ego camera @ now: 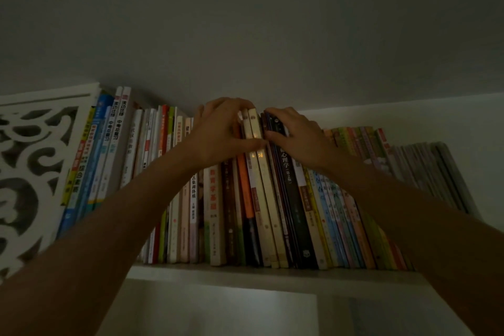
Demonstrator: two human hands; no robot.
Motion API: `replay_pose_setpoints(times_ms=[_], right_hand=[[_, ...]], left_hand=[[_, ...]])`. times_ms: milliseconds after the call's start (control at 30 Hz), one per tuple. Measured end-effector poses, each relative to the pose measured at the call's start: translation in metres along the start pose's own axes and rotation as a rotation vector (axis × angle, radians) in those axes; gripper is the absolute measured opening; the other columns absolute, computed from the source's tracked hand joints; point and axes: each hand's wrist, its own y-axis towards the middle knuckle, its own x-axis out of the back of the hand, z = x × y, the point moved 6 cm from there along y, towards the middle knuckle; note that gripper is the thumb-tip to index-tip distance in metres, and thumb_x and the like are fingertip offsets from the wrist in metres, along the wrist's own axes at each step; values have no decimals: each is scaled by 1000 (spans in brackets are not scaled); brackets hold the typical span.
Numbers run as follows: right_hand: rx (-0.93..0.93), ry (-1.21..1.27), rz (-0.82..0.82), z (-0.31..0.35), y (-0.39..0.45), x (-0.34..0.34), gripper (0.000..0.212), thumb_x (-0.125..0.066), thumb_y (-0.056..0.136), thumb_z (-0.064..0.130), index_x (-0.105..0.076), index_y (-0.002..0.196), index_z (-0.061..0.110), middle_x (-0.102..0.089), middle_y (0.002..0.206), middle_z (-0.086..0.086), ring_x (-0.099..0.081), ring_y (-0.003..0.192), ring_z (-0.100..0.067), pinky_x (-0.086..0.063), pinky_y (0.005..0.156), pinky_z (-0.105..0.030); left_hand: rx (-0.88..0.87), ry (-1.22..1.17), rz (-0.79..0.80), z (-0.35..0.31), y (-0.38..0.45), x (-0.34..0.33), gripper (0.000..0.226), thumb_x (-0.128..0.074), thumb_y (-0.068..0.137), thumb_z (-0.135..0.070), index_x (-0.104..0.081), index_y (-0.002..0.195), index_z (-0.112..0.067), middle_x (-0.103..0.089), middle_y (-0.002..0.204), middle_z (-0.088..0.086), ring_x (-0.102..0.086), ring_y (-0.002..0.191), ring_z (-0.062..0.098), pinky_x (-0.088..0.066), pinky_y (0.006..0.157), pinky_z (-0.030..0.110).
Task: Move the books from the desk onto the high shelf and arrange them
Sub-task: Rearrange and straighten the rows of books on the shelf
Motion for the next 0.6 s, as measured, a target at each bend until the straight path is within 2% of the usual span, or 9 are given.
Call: replay_pose_setpoints(times_ms=[67, 100, 200, 267, 333, 400, 467, 533, 600], right_hand=[[-9, 79, -28, 1, -3, 2, 53, -47, 97, 30, -28, 146, 23, -32, 150, -2, -31, 136, -20, -25, 112, -35], [-38, 179, -85, 0, -6, 7, 54, -47, 98, 27, -26, 147, 23, -27, 153, 0, -24, 139, -18, -20, 113, -33], [-183, 465, -370, -14, -31, 28, 48, -48, 96, 11, -34, 141, 20, -31, 146, -2, -29, 133, -18, -27, 104, -27], [-203, 400, -461, -25, -52, 36, 35, -50, 92, 6, -46, 126, 13, -41, 127, -6, -43, 119, -27, -38, 100, -37], [-161, 138, -416, -27, -69, 36, 30, -53, 89, 16, -52, 117, 7, -44, 124, -10, -43, 117, -31, -33, 102, -35], [-130, -102, -313, -25, -82, 27, 55, -45, 84, 45, -51, 124, 8, -40, 137, -13, -32, 130, -30, -19, 106, -32], [-161, -222, -221, -24, -92, 15, 79, -31, 78, 66, -39, 139, 16, -22, 152, -10, -13, 141, -28, -7, 115, -40], [-229, -245, -157, -29, -99, 3, 84, -26, 77, 70, -20, 148, 25, 0, 158, -4, 7, 144, -23, 6, 116, -47], [-247, -232, -159, -33, -103, 0, 83, -22, 78, 71, -11, 149, 30, 10, 158, 0, 15, 143, -20, 14, 114, -47]], left_hand=[[60, -289, -87, -10, -14, -1, 48, -70, 80, -29, -44, 119, -21, -48, 109, -11, -50, 104, -3, -47, 88, 20], [105, -380, -146, -11, -21, -8, 48, -68, 82, -24, -41, 121, -21, -48, 112, -10, -54, 101, -1, -51, 84, 21], [326, -526, -367, -1, -39, -38, 70, -68, 78, -28, -30, 136, -20, -45, 133, -1, -52, 116, 13, -50, 92, 34], [435, -418, -391, -3, -51, -56, 71, -68, 77, -27, -31, 137, -16, -43, 134, 5, -50, 116, 15, -46, 92, 28], [414, -114, -363, -14, -63, -68, 71, -66, 82, -23, -27, 141, -14, -39, 136, 6, -46, 118, 16, -40, 87, 23], [364, 19, -404, -25, -74, -70, 70, -61, 87, -31, -24, 143, -13, -42, 132, 7, -48, 114, 18, -43, 81, 25], [354, 0, -417, -29, -76, -70, 64, -54, 90, -34, -24, 143, -13, -47, 129, 8, -52, 111, 19, -49, 83, 31], [357, -38, -392, -31, -73, -68, 56, -53, 91, -28, -29, 140, -11, -48, 128, 8, -55, 108, 21, -53, 82, 38], [342, -101, -391, -38, -74, -63, 51, -52, 91, -22, -32, 137, -11, -47, 126, 6, -57, 103, 19, -55, 77, 38]])
